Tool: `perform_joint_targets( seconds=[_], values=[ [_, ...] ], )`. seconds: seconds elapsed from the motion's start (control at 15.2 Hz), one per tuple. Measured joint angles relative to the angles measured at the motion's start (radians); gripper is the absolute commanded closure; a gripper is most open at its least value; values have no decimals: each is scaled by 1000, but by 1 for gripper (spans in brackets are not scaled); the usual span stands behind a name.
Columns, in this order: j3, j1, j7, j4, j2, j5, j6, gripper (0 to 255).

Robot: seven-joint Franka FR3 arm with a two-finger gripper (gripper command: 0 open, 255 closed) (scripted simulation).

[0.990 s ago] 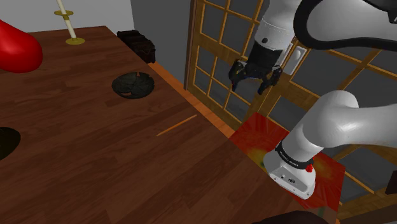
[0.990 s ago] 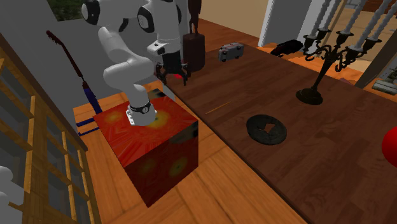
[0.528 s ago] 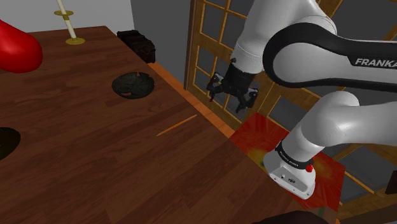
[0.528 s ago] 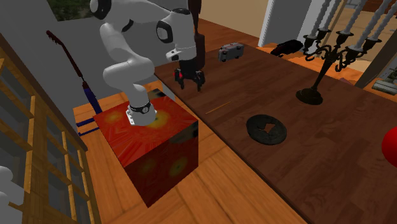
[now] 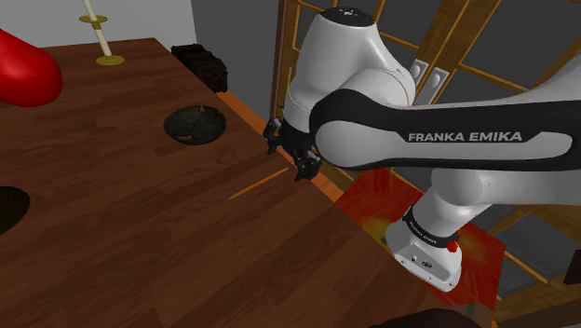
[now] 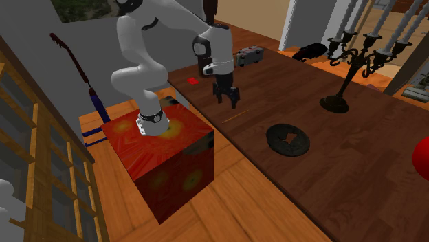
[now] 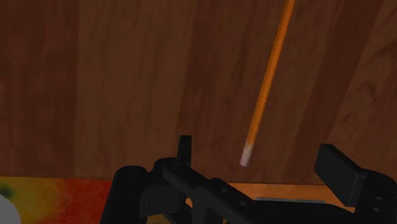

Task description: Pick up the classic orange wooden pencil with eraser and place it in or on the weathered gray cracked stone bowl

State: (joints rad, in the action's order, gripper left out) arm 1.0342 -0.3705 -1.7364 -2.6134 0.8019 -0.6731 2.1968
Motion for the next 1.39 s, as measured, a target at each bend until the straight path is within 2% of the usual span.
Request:
perform_joint_targets(
  seconds=[0.07, 0.2, 0.59, 1.06, 1.12, 1.39],
  values=[
    [46, -46, -51, 24, -18, -4, 23, 0],
    [107, -99, -105, 42, -41, -15, 61, 0],
    [222, -183, -116, 34, -107, -41, 168, 0],
    [242, -196, -114, 29, -118, -47, 189, 0],
    [242, -196, -114, 28, -118, -47, 189, 255],
    [242, -196, -114, 29, -118, -47, 189, 255]
  ],
)
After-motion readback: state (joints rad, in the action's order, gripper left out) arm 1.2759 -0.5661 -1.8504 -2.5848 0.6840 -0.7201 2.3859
